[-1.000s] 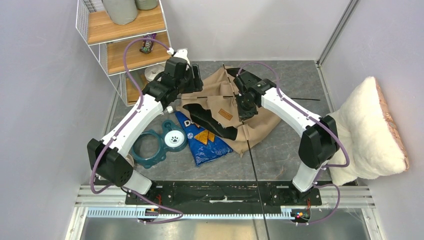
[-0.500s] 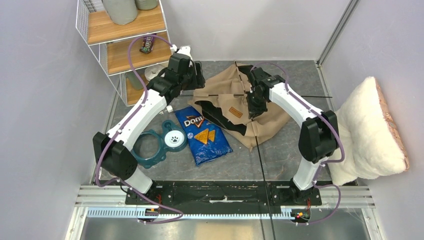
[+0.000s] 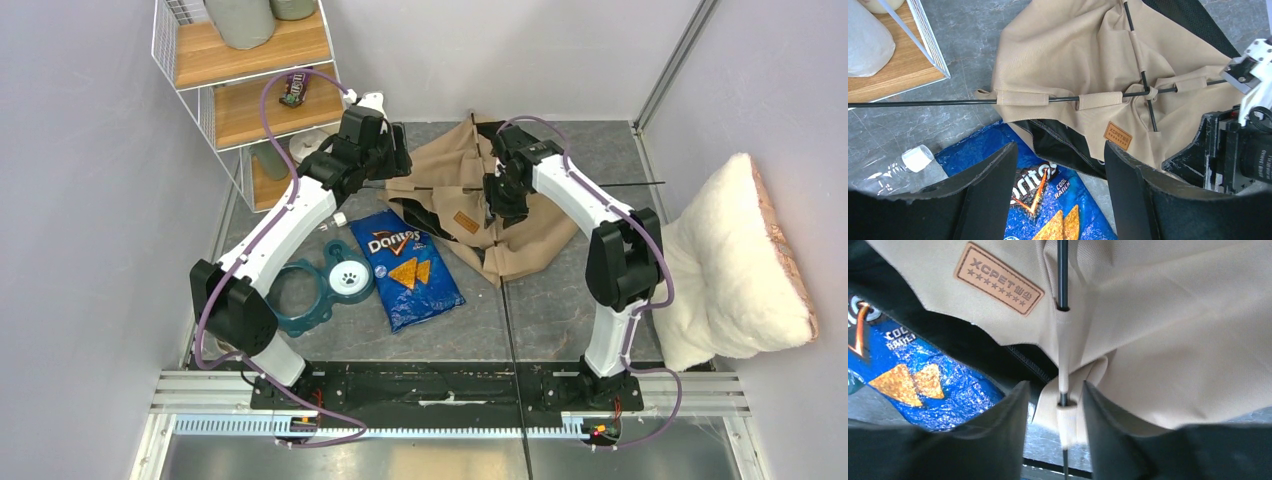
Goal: Set up the pet tent
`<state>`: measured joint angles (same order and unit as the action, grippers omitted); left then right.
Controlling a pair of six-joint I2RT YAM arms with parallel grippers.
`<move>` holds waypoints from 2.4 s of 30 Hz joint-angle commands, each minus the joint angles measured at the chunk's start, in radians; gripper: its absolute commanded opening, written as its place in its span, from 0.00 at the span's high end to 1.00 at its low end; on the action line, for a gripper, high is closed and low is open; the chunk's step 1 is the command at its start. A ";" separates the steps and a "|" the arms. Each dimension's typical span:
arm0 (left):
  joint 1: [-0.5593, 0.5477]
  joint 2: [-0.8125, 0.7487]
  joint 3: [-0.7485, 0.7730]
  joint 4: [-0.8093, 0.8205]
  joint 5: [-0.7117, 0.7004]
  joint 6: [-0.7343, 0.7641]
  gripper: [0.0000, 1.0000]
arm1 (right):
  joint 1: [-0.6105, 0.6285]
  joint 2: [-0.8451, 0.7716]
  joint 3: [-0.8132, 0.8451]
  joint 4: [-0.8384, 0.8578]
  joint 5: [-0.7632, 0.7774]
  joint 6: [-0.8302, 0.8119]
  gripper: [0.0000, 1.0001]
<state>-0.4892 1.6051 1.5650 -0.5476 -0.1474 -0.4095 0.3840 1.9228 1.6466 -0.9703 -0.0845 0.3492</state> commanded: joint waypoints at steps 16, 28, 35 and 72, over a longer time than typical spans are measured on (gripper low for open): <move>0.005 -0.018 0.029 0.007 0.046 0.023 0.28 | 0.117 -0.632 -0.604 0.013 -0.141 0.120 0.27; 0.005 -0.073 0.000 0.021 0.054 0.029 0.13 | 0.254 -0.634 -0.882 0.219 -0.106 0.208 0.51; 0.004 -0.087 0.003 0.027 0.050 0.038 0.14 | 0.255 -0.578 -0.906 0.268 -0.098 0.206 0.76; 0.005 -0.185 -0.071 0.175 0.297 -0.006 0.19 | 0.235 -0.488 -0.172 0.082 0.254 0.124 1.00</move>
<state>-0.4881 1.4773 1.5105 -0.4641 0.0662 -0.4030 0.6434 1.3838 1.3788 -1.0615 0.0509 0.5114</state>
